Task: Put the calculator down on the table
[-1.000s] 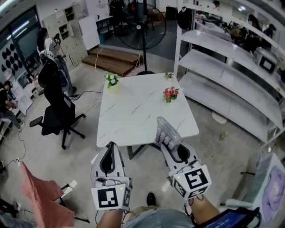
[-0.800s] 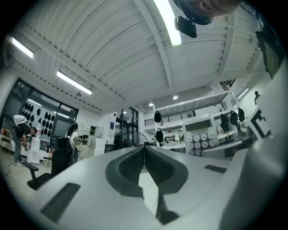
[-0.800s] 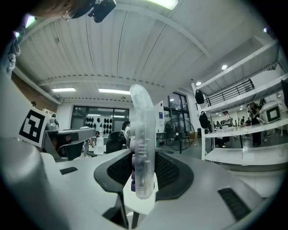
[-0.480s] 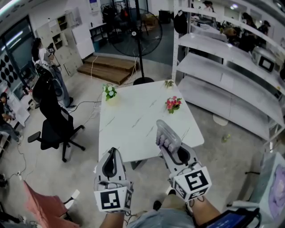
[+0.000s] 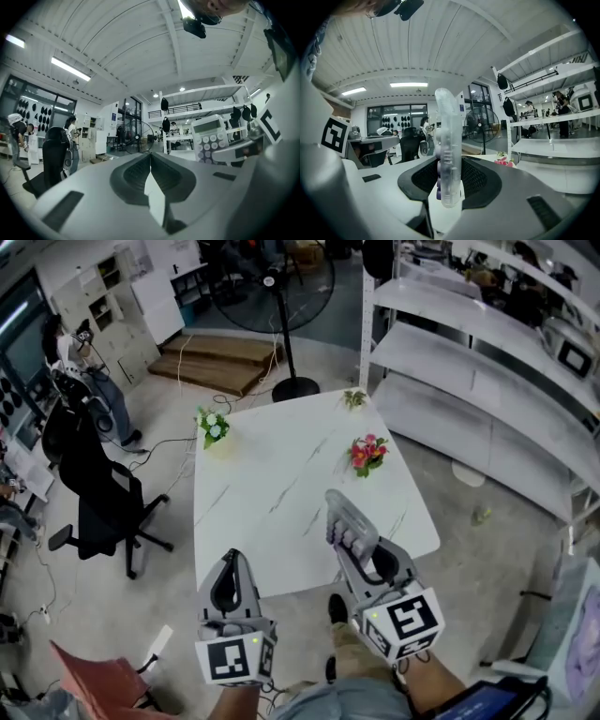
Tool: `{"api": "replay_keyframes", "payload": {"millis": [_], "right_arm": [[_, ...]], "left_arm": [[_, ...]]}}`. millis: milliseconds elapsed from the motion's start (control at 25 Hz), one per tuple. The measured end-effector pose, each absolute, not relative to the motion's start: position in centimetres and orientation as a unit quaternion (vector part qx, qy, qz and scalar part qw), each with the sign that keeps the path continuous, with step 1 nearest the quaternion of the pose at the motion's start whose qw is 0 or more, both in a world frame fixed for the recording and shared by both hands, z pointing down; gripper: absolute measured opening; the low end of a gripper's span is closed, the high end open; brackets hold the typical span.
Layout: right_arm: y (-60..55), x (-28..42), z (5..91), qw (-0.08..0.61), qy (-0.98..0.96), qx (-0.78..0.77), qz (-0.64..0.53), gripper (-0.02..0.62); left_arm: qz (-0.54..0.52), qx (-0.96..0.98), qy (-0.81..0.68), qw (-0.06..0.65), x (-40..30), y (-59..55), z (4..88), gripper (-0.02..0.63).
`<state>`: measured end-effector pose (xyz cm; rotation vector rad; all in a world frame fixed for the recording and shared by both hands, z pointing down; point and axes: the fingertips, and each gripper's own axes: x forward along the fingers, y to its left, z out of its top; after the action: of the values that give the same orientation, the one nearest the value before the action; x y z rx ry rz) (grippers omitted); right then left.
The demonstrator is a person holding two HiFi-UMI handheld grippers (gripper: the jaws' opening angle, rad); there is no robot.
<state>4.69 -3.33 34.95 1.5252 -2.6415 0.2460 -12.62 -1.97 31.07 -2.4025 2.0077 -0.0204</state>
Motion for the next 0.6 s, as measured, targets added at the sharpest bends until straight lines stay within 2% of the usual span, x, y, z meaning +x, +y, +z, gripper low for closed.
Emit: {"api": "replay_keyframes", "payload": {"millis": [240,600], "right_arm": [[-11.5,4.9,35.6,0.038,-0.866,0.488,0.096,0.146],[-21.9,4.2,31.7,0.022,-0.883,0.463,0.078,0.146]], "left_arm": [[-0.017,-0.755,0.655,0.019,-13.2,-9.8,30.3,0.009],[-0.014,-0.734,0.677,0.055,-13.3,-18.4,25.8,0.009]]}}
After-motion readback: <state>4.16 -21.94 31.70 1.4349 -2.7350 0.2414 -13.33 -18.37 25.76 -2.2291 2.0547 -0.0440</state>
